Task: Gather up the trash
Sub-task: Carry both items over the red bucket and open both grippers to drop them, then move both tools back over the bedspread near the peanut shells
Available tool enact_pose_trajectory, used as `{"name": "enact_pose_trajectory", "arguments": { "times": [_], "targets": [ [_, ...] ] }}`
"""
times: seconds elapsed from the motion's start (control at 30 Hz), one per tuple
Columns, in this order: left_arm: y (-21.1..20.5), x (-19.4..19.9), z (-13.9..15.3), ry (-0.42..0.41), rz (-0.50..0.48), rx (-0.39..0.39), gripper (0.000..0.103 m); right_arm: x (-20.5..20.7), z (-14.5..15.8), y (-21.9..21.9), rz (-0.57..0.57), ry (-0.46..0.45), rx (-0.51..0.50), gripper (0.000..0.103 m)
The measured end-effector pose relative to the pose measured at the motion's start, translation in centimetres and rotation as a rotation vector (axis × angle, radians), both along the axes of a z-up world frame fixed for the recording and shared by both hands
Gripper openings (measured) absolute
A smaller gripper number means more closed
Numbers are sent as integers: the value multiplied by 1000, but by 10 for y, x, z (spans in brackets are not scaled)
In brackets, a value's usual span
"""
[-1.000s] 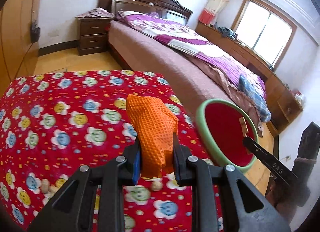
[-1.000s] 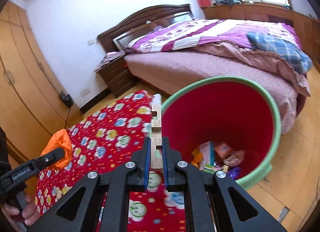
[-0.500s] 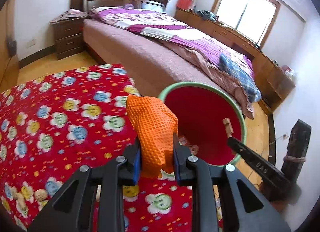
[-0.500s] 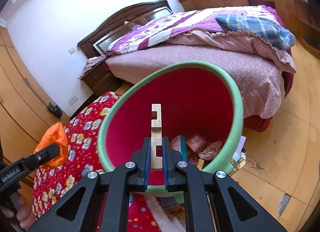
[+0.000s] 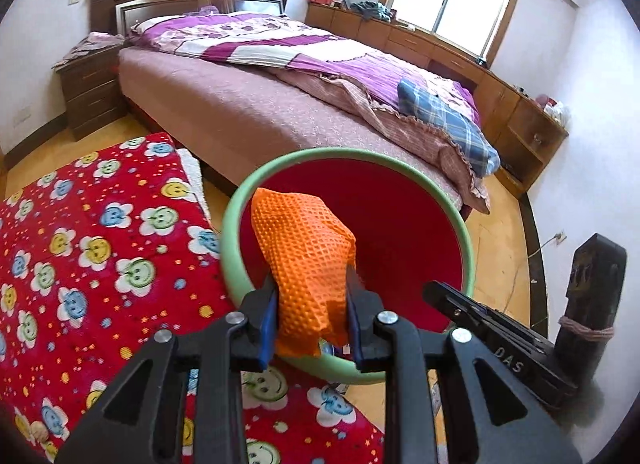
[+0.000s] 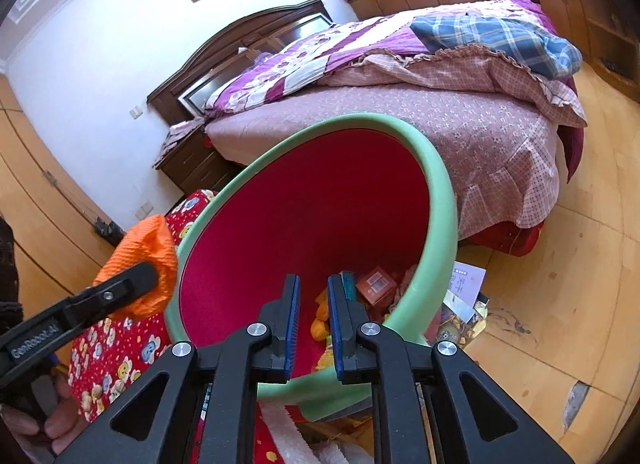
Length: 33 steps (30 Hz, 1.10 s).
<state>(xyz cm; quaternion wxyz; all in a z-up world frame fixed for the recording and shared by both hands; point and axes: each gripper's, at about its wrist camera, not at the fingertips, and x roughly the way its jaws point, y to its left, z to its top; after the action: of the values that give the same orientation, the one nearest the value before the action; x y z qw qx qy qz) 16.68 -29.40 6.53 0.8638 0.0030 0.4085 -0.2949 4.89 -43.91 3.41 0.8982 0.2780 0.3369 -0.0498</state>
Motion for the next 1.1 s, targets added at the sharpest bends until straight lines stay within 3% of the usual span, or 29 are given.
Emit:
{"name": "enact_pose_trajectory", "arguments": {
  "times": [0.13, 0.6, 0.73, 1.1],
  "targets": [
    [-4, 0, -5, 2, -1, 8, 44, -4, 0, -5, -4, -10, 13, 19],
    [34, -22, 1, 13, 77, 7, 44, -25, 21, 21, 47, -40, -17, 32],
    [58, -32, 5, 16, 132, 3, 44, -30, 28, 38, 80, -45, -29, 48],
    [127, -63, 11, 21, 274, 14, 44, -45, 50, 98, 179, -73, -89, 64]
  ]
}}
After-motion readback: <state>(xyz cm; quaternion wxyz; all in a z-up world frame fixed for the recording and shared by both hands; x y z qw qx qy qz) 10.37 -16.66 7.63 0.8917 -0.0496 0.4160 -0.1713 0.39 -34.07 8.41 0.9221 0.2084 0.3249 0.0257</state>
